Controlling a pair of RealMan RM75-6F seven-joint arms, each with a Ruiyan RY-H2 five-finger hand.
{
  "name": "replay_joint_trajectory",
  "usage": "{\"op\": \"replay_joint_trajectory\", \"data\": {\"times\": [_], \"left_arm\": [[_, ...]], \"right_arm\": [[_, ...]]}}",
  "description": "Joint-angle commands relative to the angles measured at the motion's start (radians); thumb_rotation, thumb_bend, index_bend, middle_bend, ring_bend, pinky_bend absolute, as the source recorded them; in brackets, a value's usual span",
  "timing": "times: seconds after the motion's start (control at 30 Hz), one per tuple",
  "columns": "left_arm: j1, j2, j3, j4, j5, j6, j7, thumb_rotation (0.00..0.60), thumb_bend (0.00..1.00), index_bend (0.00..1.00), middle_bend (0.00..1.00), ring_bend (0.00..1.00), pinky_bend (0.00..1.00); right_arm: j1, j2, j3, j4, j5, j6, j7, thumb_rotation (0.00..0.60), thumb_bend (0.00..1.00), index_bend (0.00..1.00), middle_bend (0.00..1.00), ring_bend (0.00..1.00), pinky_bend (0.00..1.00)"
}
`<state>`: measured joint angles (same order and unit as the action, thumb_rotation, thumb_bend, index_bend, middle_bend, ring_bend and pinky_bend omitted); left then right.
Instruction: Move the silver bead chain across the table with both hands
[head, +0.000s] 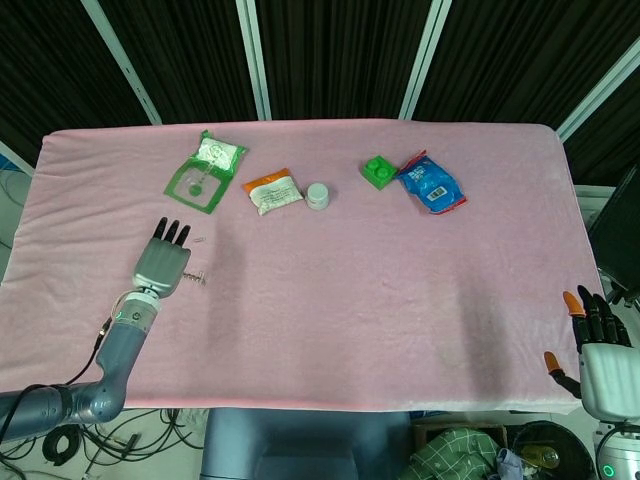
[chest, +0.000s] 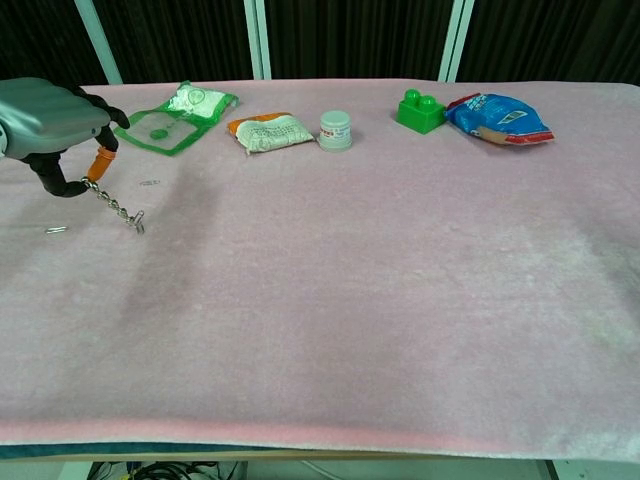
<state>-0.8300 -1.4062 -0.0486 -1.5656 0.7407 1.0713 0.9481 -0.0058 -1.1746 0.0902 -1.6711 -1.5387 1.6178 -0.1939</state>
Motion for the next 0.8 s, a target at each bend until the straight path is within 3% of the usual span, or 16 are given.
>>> {"op": "replay_joint_trajectory", "data": {"times": [0.03, 0.8], "left_arm": [[-0.001, 0.000, 0.002, 0.000, -0.007, 0.000, 0.002, 0.600, 0.38, 0.59, 0.08, 0.00, 0.00], [-0.020, -0.037, 0.008, 0.044, -0.014, -0.021, -0.002, 0.600, 0.38, 0.59, 0.08, 0.00, 0.00]], "right_arm": [[0.002, 0.003, -0.003, 0.002, 0.004, -0.008, -0.001, 0.600, 0.20, 0.01, 0.00, 0.00, 0.17], [0.003, 0.007, -0.004, -0.004, 0.009, -0.011, 0.005, 0.600, 0.20, 0.00, 0.00, 0.00, 0.17]]}}
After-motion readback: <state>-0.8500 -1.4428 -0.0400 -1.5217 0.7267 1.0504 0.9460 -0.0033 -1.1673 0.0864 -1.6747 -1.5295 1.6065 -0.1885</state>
